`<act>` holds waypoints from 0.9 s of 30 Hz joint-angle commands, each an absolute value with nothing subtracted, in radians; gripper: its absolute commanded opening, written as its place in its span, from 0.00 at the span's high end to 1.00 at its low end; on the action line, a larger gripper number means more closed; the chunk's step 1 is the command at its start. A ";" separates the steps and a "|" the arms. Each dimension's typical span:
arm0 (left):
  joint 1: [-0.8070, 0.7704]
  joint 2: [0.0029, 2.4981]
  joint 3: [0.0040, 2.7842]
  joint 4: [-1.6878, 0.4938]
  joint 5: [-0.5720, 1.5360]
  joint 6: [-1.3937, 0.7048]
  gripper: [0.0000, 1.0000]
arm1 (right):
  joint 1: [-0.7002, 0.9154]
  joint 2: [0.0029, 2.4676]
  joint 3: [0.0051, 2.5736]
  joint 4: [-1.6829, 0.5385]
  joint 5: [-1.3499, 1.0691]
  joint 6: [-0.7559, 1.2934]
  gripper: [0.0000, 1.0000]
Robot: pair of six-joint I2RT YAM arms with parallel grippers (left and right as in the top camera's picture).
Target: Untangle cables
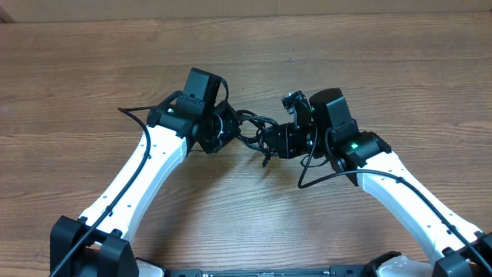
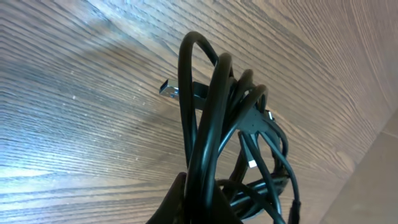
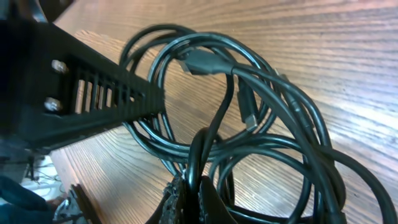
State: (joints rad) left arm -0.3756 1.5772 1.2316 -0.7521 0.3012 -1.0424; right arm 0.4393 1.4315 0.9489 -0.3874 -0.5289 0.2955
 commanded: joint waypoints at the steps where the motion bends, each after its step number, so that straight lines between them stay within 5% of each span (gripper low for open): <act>1: -0.374 1.562 1.256 -0.756 0.254 -1.014 0.96 | 0.436 1.398 0.966 -0.360 -0.556 0.322 0.96; 27: -0.374 1.562 1.256 -0.755 0.255 -0.964 0.96 | 0.436 1.385 0.966 -0.213 -0.314 0.203 0.96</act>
